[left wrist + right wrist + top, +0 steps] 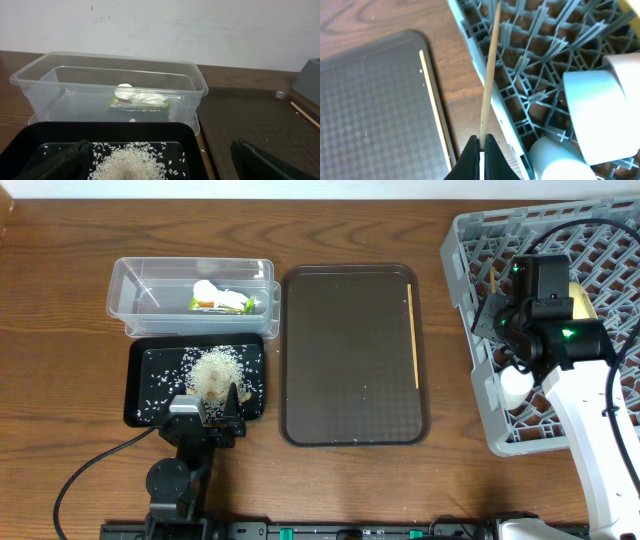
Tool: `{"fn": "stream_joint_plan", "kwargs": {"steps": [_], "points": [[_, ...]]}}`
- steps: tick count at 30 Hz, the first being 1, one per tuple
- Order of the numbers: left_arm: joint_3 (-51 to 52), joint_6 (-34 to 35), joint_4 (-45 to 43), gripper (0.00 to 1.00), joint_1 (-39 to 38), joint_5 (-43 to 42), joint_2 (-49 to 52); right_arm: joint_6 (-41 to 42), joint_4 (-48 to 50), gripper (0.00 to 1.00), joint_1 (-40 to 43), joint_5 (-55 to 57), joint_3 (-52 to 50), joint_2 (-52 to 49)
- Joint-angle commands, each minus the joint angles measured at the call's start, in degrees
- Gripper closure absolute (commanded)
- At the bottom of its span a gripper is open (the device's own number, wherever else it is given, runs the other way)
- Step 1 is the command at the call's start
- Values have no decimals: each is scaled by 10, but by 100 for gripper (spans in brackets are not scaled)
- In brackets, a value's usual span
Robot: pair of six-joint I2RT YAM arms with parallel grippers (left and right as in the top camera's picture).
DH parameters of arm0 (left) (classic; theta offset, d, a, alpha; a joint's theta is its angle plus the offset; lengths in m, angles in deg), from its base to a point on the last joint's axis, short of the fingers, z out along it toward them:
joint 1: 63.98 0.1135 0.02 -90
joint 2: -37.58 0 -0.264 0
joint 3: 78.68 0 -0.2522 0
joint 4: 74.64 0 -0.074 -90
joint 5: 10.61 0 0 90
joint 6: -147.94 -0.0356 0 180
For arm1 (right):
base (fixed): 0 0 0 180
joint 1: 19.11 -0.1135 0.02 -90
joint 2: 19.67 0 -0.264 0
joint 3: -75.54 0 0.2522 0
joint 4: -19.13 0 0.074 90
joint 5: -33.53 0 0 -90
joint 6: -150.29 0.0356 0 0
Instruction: Sort waste into correct bins and load items into the dishwasher rack
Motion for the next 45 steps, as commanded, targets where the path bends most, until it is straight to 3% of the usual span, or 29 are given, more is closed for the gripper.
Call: {"fn": "stream_joint_plan", "kwargs": {"steps": [1,11,18,24,29,31,34,40,42,45], "points": [[16,-6,8,10,2,-4,0,-27,-4,99,5,-40,-1,3],[16,-6,8,10,2,-4,0,-38,-33,99,16,85,-1,3],[16,-6,8,10,2,-4,0,5,-137,99,17,163,-2,2],[16,-6,8,9,2,-4,0,28,-138,99,18,205,-2,2],[16,-6,8,9,2,-4,0,27,-93,98,18,156,-2,1],[16,-6,8,9,2,-4,0,28,-89,85,18,146,-2,1],[16,-6,8,10,2,-4,0,21,-70,81,17,88,-2,3],[16,-6,8,10,2,-4,0,-98,-12,66,3,-271,-2,8],[16,-6,8,10,2,-4,0,-101,-15,59,-18,-286,-2,4],[16,-6,8,10,2,-4,0,-87,-27,58,-60,-193,-6,-12]]}}
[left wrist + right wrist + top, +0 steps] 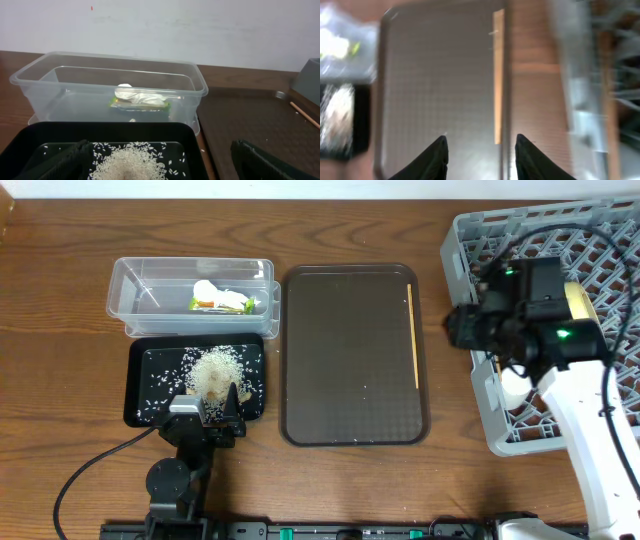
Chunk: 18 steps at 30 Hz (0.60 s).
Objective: Sort waste into correct bins and load items into the dishwasher rack
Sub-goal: 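Grasp the remaining wooden chopstick on the brown tray with right gripper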
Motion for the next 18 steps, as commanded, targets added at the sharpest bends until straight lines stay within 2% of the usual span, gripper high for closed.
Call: {"fn": "stream_joint_plan", "kwargs": {"steps": [1,5,10,15,18], "points": [[16,-6,8,9,2,-4,0,6,-7,57,-52,45,-10,-20],[16,-6,8,9,2,-4,0,68,9,59,-98,191,-33,-75],[16,-6,8,10,2,-4,0,63,59,73,-122,139,-37,-165],[16,-6,8,9,2,-4,0,107,104,75,-134,219,-37,-232],[16,-6,8,9,2,-4,0,106,136,74,-134,225,-37,-257]]}}
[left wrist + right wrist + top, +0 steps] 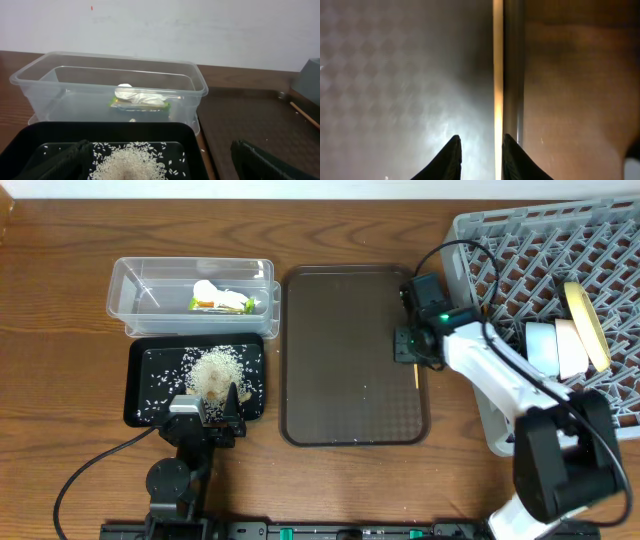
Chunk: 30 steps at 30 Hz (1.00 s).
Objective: Sort waste into correct bins and load items into the dishwasher rack
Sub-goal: 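Grasp the remaining wooden chopstick on the brown tray with right gripper, then carry the chopstick to the rack and insert it into the slots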
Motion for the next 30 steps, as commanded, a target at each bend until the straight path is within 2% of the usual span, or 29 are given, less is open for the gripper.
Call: {"fn": "stream_joint_plan", "kwargs": {"steps": [1,8,10,15,17,24,30], "points": [[16,-6,8,10,2,-4,0,24,21,75,-2,41,-2,-25],[16,-6,8,10,2,-4,0,26,35,78,-2,72,-2,-77],[16,-6,8,9,2,-4,0,25,37,88,-3,45,-2,-90],[16,-6,7,9,2,-4,0,19,38,98,-3,-8,-1,-92],[16,-6,8,10,2,-4,0,19,38,99,-3,-23,2,-85],[16,-6,8,9,2,-4,0,-20,4,99,17,-53,44,8],[16,-6,8,10,2,-4,0,-83,-19,99,92,-52,58,117]]}}
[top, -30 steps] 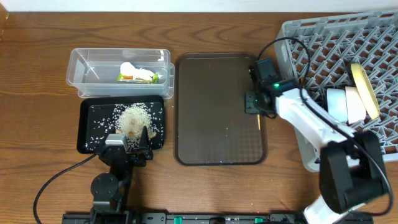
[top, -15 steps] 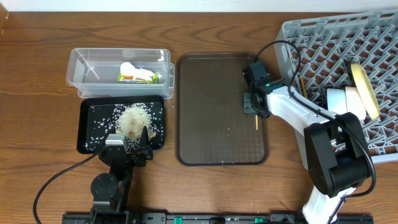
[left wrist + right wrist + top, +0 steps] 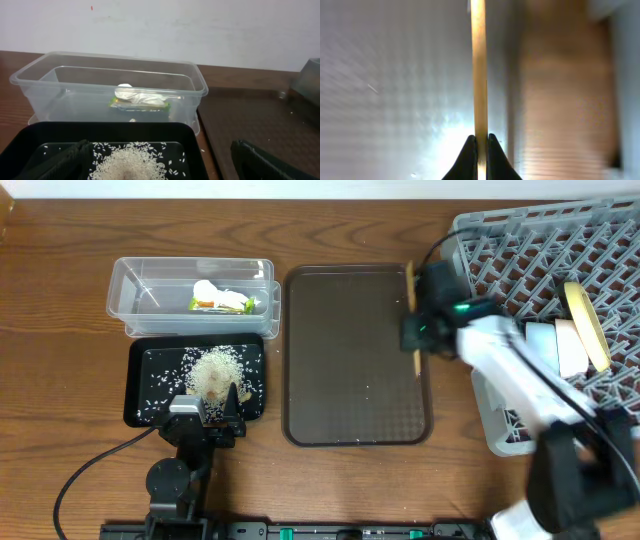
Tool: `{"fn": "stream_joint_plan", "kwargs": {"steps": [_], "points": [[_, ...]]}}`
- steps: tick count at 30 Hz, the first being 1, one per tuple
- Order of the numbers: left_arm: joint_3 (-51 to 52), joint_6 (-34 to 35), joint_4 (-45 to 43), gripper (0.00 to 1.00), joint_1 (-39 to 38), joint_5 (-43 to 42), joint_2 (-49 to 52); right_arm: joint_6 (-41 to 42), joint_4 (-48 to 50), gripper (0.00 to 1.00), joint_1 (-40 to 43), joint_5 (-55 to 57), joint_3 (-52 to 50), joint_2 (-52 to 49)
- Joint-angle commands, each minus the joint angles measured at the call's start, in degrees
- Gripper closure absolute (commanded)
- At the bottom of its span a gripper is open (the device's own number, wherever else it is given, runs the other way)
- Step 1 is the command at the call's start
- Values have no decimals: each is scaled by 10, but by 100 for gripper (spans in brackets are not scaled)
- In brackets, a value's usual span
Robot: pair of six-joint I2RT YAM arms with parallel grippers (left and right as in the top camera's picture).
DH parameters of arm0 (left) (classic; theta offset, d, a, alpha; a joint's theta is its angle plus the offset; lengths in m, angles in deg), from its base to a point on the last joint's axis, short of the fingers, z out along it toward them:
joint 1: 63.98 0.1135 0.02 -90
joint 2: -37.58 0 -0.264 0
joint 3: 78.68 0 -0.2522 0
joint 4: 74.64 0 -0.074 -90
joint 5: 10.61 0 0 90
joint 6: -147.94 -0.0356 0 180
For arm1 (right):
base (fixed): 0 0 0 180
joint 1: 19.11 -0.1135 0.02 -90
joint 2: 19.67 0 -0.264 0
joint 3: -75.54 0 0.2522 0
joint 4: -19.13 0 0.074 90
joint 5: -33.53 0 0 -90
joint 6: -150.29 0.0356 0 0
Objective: Sort waste into correct bins and load items into the dishwasher rack
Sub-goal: 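Carry the chopstick to the rack and insert it into the slots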
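A wooden chopstick (image 3: 417, 364) lies along the right edge of the brown tray (image 3: 350, 380). My right gripper (image 3: 416, 338) is shut on it. In the right wrist view the stick (image 3: 478, 60) runs straight up from the closed fingertips (image 3: 468, 150) of that gripper (image 3: 479, 144). To the right stands the grey dishwasher rack (image 3: 500, 240). My left gripper (image 3: 160, 167) rests open over the rice (image 3: 132, 162) in the black tray (image 3: 150, 405), holding nothing.
A clear plastic bin (image 3: 135, 305) behind the black tray holds a crumpled wrapper (image 3: 218, 298). The rack carries white cups (image 3: 543, 340) and a yellow-rimmed plate (image 3: 585, 325). A strip of bare wood separates the brown tray from the rack.
My right gripper, then open astride the chopstick at the tray's right edge, is now shut on it. The stick sits slightly farther back. The left arm has not moved.
First my right gripper held a chopstick over the rack's left part. Then it was open and empty between rack and tray. Then it stood open around a second chopstick on the tray, and now grips it.
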Motion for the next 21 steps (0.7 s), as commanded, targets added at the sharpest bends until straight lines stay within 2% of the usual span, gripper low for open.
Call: {"fn": "stream_joint_plan", "kwargs": {"steps": [1,6,11,16,17,18,21], "points": [[16,-6,8,10,2,-4,0,-67,10,99,61,-1,19,70],[16,-6,8,10,2,-4,0,-138,54,99,136,-5,17,90],[16,-6,8,9,2,-4,0,-229,75,99,149,-7,16,51],[16,-5,8,10,2,-4,0,-231,79,98,148,12,16,13],[16,-5,8,10,2,-4,0,-232,75,89,147,14,16,9],[16,-6,8,9,2,-4,0,-231,72,86,147,30,16,7],[16,-6,8,9,2,-4,0,-214,69,88,148,78,17,9]]}}
